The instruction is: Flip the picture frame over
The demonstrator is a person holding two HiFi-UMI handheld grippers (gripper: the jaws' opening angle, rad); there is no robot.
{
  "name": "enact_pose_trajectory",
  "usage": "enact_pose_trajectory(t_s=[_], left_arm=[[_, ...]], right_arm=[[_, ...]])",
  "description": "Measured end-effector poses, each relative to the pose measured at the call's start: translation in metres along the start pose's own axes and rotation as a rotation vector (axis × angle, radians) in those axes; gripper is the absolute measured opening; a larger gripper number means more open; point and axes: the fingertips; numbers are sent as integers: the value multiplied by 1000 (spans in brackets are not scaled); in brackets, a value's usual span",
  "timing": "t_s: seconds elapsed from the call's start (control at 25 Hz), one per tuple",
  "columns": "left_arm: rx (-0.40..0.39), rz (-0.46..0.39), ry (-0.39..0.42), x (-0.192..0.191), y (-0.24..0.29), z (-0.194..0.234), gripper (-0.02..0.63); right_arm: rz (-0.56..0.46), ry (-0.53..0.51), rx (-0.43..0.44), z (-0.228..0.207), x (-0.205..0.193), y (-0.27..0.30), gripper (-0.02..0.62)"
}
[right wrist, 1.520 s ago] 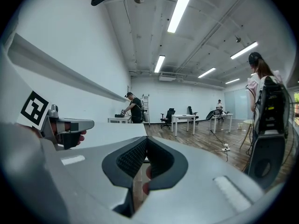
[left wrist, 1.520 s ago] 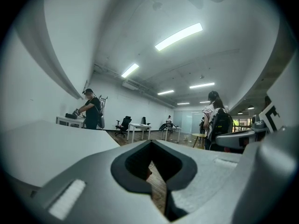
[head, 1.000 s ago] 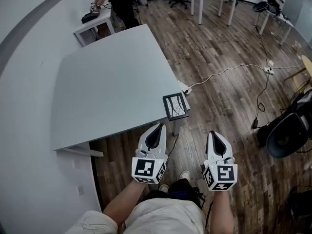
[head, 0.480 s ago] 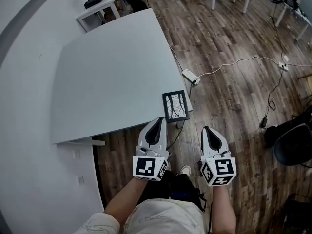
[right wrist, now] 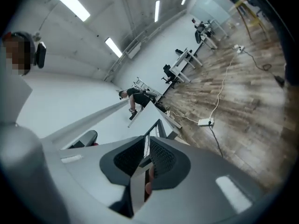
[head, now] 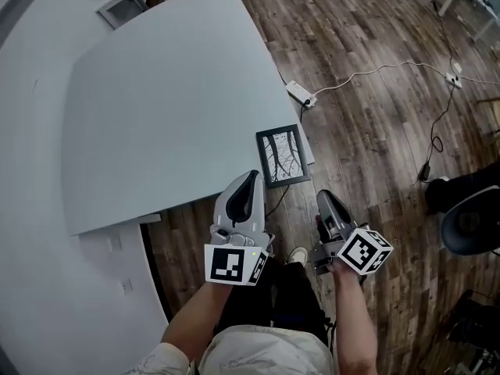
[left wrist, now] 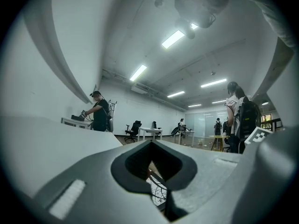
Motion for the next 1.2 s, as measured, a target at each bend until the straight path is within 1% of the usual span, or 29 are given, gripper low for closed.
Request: enact_pose_trajectory(t_s=[0.04,0.12,0.24,0.4,0.52,0.6,0.72,0.92,1.04,1.16,1.2], left_arm=[[-1,1,-4,-3,1,2,0],[-5,0,-8,-8,4,5,0],[-9,-2,-10,-13,7,8,0],[-10,-8,-14,-16,11,13,0],[-13,-6,-17,-21,12,15,0],[-15,3,-15,-26,12,17,0],[-15,14,-13,-32,11,19,0],[-7,24,-17,-37,12,22,0],[-5,27,-20,-39,12,22,0],[-4,34,-23,-43,11,22,0],[-3,35,-24,-44,11,22,0]], right_arm=[[-8,41,6,-4,-3,2,75],[-28,113,47,-7,-7,10,105],[-41,191,88,-15,-14,22,145],[-58,299,108,-36,-26,36,198],[-79,402,115,-45,-35,43,220],[-95,455,126,-48,-39,47,224],[-111,493,141,-52,-42,50,224],[-141,560,209,-44,-38,52,221],[-141,553,218,-42,-39,55,205],[-144,548,210,-42,-41,57,165],[-145,547,210,-42,-42,58,160]])
Point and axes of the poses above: the fingertips, and each gripper's own axes: y forward along the fingers, z to its left, x out of its top, and after that the axes turned 15 degrees about -z, right-handed
